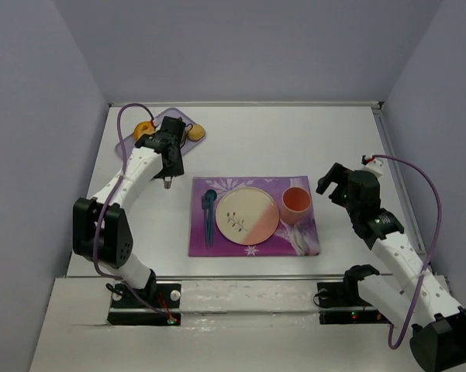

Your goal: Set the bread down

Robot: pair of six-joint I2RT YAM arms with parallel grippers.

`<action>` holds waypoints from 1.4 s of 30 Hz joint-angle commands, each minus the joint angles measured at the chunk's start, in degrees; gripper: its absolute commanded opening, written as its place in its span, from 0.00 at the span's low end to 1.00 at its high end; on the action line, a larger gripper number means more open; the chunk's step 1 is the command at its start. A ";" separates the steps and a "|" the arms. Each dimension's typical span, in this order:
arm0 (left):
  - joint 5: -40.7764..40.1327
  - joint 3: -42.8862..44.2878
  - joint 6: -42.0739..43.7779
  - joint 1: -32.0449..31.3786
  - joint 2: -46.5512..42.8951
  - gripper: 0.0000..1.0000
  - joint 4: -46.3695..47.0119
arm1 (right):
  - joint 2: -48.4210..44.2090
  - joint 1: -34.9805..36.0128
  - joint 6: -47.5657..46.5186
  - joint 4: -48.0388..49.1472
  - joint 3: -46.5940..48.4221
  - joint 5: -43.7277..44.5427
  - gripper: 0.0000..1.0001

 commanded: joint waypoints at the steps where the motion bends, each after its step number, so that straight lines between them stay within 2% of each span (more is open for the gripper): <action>1: 1.65 2.12 0.76 0.03 -5.48 0.24 -0.01 | 0.32 -0.11 -0.26 2.27 0.94 1.16 1.00; 2: 1.65 2.30 0.67 0.03 -5.83 0.16 -0.19 | 0.41 -0.11 -0.18 2.18 0.94 1.07 1.00; 5: 2.18 2.56 0.06 -0.06 -7.33 0.06 -0.63 | 0.58 -0.11 -0.17 2.18 1.03 0.63 1.00; 9: 4.81 2.74 0.76 -0.15 -9.52 0.06 -0.19 | 0.67 -0.11 -0.17 2.18 1.12 0.45 1.00; 13: 9.73 1.95 0.23 -3.04 -13.12 0.06 0.16 | 0.50 -0.11 -0.17 2.18 1.12 0.10 1.00; 16: 12.98 0.37 -0.91 -9.27 -15.76 0.06 -0.01 | 0.32 -0.11 -0.26 2.18 1.12 -0.42 1.00; 19: 11.42 -1.47 -4.59 -16.48 -18.83 0.06 -2.73 | -0.21 -0.11 -0.18 2.27 0.94 -0.69 1.00; 26: 19.12 -11.40 -10.04 -23.69 -22.71 0.14 -5.28 | -0.30 -0.11 -0.09 2.18 0.94 -1.22 1.00; 31: 22.29 -13.08 -12.86 -29.41 -21.66 0.20 -4.85 | -0.47 -0.11 0.09 2.27 0.86 -1.39 1.00; 35: 21.87 -12.03 -14.09 -33.54 -20.08 0.25 -4.93 | -0.65 -0.11 0.00 2.27 0.86 -1.57 1.00; 38: 20.99 -10.97 -14.36 -34.34 -19.28 0.34 -6.07 | -0.65 -0.11 0.00 2.27 0.86 -1.66 1.00; 40: 20.99 -10.45 -14.27 -34.60 -18.85 0.45 -6.60 | -0.65 -0.11 0.00 2.18 0.86 -1.48 1.00; 42: 21.17 -10.09 -14.27 -34.78 -18.67 0.48 -6.69 | -0.65 -0.11 0.09 2.18 0.86 -1.39 1.00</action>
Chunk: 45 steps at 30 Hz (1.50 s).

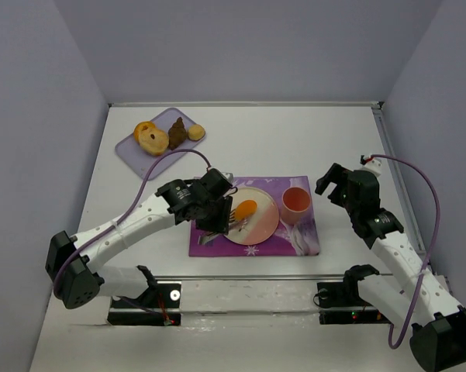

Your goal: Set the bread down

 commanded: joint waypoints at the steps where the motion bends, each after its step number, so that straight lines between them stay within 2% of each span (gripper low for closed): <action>1: 1.06 2.89 -0.30 -0.57 0.15 0.49 -1.10 | -1.11 -0.11 0.07 2.16 0.86 0.07 1.00; 9: 2.29 4.30 -0.21 -1.27 -0.20 0.59 -1.27 | -0.76 -0.11 0.33 2.25 0.86 0.07 1.00; 23: -1.84 8.25 -2.32 -1.27 -2.66 0.62 -6.98 | -1.90 -0.11 0.60 2.16 0.68 -0.19 1.00; 29: -10.53 13.34 -5.92 -1.27 -3.89 0.55 -12.61 | -1.81 -0.11 0.60 2.16 0.77 -0.46 1.00; 31: -13.60 14.84 -8.38 -1.19 -4.68 0.48 -13.92 | -1.72 -0.11 0.59 2.25 0.86 -0.37 1.00; 36: -17.12 19.14 -10.32 -1.27 -4.77 0.44 -16.82 | -1.72 -0.11 0.42 2.16 0.86 -0.45 1.00; 41: -31.61 16.35 -23.04 1.09 -5.56 0.44 -17.44 | -2.42 -0.11 0.07 2.16 0.77 -0.54 1.00; 42: -35.73 13.82 -25.67 3.10 -5.82 0.44 -17.53 | -2.60 -0.11 0.07 2.07 0.68 -0.54 1.00; 45: -39.80 6.71 -37.36 8.54 -8.71 0.43 -17.18 | -3.30 -0.11 0.07 2.16 0.51 -0.54 1.00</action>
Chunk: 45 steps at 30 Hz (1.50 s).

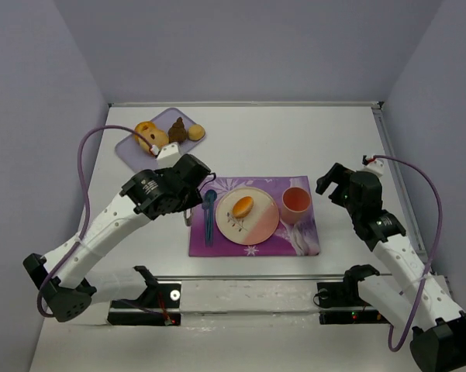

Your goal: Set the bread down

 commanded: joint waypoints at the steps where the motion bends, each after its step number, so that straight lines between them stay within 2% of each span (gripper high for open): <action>1: -13.41 -9.21 -19.30 5.75 -3.39 0.43 -1.88 | -1.77 -0.11 -0.35 2.16 0.50 -0.13 1.00; 2: -13.93 -11.23 -23.07 8.19 -4.96 0.44 -1.53 | -1.86 -0.11 -0.35 2.16 0.50 -0.04 1.00; 5: -15.17 -18.70 -25.90 13.55 -7.87 0.48 2.59 | -1.60 -0.11 -0.17 2.16 0.50 -0.21 1.00; 9: -17.62 -29.50 -26.01 17.07 -9.81 0.56 15.13 | -0.90 -0.11 -0.17 2.07 0.77 -0.74 1.00; 11: -17.54 -31.54 -26.18 19.80 -8.41 0.56 17.10 | -0.72 -0.11 -0.17 2.07 0.68 -0.92 1.00; 13: -18.24 -33.66 -24.69 23.84 -6.31 0.67 19.82 | -0.63 -0.11 0.00 2.07 0.59 -0.83 1.00; 17: -15.44 -36.64 -17.68 31.58 -3.14 0.74 25.96 | -0.46 -0.11 -0.08 2.07 0.68 -1.18 1.00; 20: -12.10 -38.06 -13.63 34.66 -0.94 0.92 30.80 | -0.28 -0.11 -0.08 2.07 0.68 -1.01 1.00; 22: -10.87 -37.62 -12.22 35.02 0.29 0.98 31.08 | -0.11 -0.11 -0.08 2.16 0.68 -1.18 1.00; 29: -6.83 -31.82 -7.74 34.93 -2.24 0.99 24.31 | -0.37 -0.11 0.18 2.16 0.77 -1.18 1.00; 36: 4.08 -27.95 6.23 34.93 -12.00 0.99 29.58 | -0.98 -0.11 2.46 2.07 1.21 0.13 1.00; 40: 4.69 -26.63 8.79 34.93 -16.57 0.99 29.23 | -2.39 -0.11 3.95 1.81 1.03 0.40 1.00; 45: 4.70 -29.00 8.80 35.02 -20.70 0.99 31.51 | -4.85 -0.11 4.66 1.72 0.33 1.37 1.00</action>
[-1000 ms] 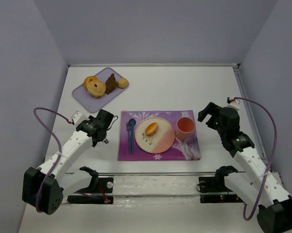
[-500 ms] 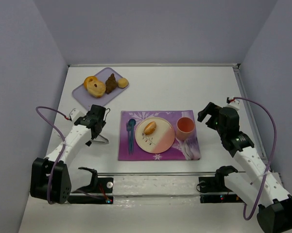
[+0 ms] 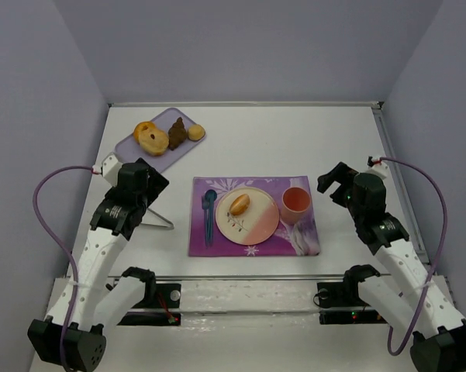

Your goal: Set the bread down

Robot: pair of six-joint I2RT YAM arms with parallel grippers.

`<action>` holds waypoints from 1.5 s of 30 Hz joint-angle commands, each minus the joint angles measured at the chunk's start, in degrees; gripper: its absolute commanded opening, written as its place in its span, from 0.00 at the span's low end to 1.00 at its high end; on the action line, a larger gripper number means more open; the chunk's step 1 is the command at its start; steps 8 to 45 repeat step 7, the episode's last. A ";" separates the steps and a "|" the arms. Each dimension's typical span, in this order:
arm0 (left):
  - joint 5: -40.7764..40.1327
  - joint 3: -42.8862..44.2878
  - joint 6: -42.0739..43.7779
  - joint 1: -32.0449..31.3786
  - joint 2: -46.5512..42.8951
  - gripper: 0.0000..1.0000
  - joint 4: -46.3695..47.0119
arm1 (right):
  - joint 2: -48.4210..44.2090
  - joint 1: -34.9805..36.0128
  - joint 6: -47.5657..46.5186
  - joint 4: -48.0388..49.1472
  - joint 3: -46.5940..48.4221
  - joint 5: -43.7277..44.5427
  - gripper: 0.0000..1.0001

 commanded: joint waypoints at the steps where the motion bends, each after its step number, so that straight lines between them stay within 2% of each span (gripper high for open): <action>1: -0.02 -1.92 2.77 0.09 -3.46 0.99 2.91 | -2.34 -0.11 1.23 1.65 0.33 1.80 1.00; 45: -0.38 -2.28 1.18 0.18 -4.00 0.99 2.47 | -2.51 -0.11 1.23 1.74 0.24 1.45 1.00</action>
